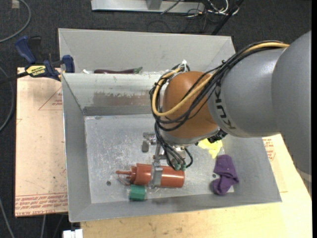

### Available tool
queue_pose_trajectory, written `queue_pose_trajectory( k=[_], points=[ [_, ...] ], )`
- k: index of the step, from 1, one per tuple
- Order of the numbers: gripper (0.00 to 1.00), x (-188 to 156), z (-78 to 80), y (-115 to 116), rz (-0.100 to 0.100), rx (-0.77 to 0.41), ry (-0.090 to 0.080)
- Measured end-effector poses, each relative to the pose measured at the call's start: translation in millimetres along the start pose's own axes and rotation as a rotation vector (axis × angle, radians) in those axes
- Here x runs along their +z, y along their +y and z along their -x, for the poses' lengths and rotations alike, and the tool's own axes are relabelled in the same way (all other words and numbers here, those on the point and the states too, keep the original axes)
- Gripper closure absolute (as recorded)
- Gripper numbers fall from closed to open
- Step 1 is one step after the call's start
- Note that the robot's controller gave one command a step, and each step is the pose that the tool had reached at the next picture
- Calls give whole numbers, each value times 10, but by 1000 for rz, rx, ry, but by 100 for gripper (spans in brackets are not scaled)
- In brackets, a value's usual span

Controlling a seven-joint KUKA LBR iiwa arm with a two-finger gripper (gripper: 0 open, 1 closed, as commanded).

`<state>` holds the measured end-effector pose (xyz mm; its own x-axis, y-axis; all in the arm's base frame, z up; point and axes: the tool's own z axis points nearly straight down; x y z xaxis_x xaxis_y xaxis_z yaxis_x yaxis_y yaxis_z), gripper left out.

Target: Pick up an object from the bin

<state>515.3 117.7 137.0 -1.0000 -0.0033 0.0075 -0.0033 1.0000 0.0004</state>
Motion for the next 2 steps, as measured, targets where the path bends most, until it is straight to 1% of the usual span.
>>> queue_pose_trajectory(
  k=[1,2],
  points=[
    [0,-43,17,-4,1,2,-7],
    [0,-44,19,-5,1,3,-7]
  ],
)
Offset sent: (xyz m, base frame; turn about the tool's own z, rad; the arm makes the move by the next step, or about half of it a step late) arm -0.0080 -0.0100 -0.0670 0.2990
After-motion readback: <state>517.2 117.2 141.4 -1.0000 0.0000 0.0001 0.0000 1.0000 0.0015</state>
